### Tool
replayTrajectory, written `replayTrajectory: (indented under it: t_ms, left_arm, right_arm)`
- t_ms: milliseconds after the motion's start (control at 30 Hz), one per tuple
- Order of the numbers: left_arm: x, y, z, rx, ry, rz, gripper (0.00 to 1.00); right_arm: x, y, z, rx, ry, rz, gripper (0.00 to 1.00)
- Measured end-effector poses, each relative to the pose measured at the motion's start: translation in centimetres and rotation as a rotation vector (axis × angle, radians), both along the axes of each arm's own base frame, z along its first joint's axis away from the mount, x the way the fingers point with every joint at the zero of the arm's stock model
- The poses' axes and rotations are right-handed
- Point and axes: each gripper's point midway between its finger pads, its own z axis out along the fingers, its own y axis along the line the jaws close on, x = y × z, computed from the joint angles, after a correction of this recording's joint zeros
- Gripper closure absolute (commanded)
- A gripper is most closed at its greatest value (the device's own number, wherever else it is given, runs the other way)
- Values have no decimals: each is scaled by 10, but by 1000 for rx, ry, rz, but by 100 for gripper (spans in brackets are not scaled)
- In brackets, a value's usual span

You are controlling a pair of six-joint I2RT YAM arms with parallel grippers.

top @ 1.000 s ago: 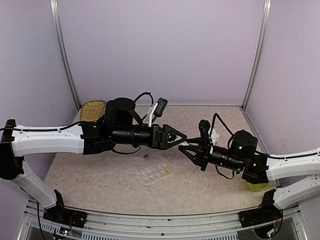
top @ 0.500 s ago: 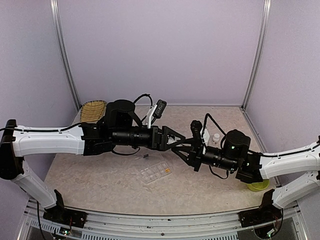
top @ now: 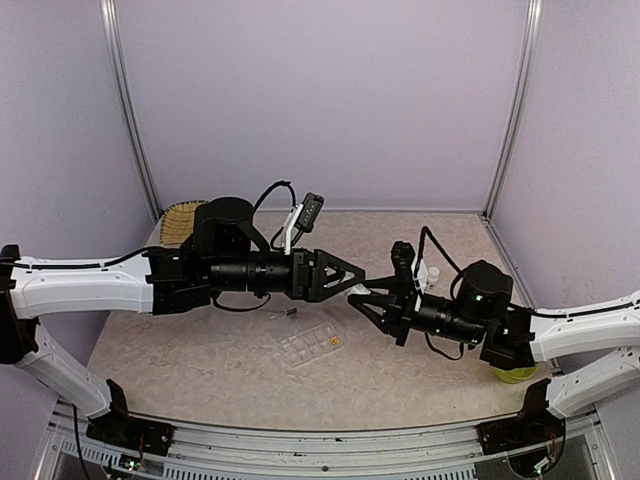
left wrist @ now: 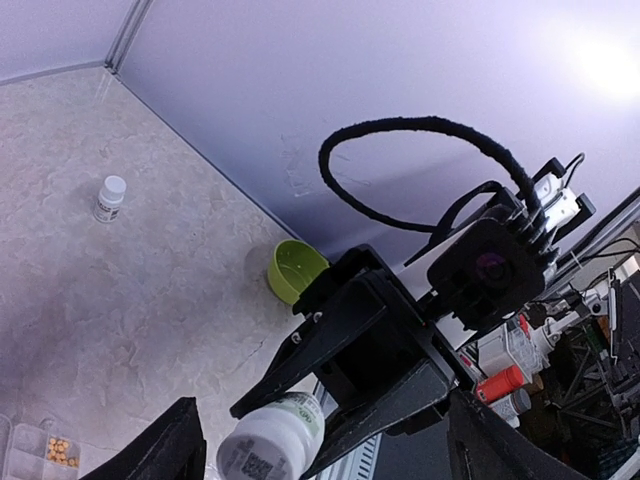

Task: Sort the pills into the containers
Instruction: Screw the lid of the pill bottle onto the pill bottle.

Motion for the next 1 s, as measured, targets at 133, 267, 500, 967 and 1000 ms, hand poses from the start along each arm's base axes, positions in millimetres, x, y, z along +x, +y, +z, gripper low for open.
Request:
replayTrajectory:
  t_ms: [133,267,500,967,1000]
  left_arm:
    - [5,4,1,3,5,17,25]
    - [8,8,-8,33,36,29,30]
    - [9,7,-24,78,70,23,35]
    - [-1,1,-29,74,98,-52,62]
    - [-2,1,-29,73,98,-54,65]
  right_arm:
    - [-2,-8,7,0,-24,-16,100]
    - [-3,-14,14,3,-49,-24,100]
    - [-2,-18,9,-36,-69,-39,100]
    - [-5,-14,-11,-113,-63,-26,100]
    - [-5,-14,-12,-117,-63,-25,100]
